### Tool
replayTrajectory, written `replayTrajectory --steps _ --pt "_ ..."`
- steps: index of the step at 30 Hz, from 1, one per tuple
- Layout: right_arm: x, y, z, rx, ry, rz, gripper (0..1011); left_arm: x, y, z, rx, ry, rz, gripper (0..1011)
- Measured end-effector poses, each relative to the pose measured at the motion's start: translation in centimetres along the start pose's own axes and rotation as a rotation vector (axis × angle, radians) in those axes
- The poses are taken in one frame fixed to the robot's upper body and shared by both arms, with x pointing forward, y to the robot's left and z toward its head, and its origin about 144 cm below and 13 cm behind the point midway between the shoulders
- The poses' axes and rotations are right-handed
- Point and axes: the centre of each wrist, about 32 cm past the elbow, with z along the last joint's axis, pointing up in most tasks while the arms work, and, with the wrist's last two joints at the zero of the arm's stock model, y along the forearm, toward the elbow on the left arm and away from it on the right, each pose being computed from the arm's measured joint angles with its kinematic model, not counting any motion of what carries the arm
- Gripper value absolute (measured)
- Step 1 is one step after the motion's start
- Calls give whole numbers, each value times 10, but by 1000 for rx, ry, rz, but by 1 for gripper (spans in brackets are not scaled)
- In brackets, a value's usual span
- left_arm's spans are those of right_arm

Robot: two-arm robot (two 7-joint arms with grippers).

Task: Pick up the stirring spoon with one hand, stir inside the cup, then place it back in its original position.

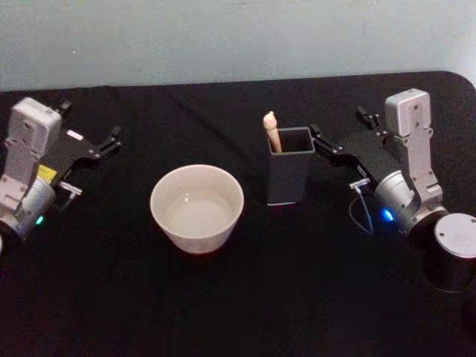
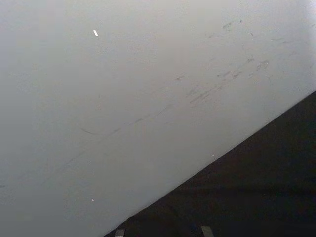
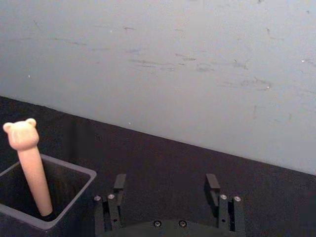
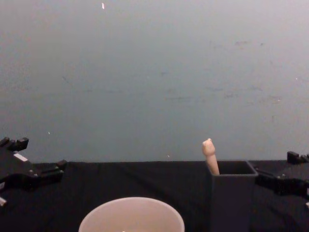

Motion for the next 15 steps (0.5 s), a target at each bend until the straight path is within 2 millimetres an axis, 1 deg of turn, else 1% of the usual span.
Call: replayTrajectory --steps 15 --pt "0 0 0 3 1 -1 1002 0 0 0 0 0 0 1001"
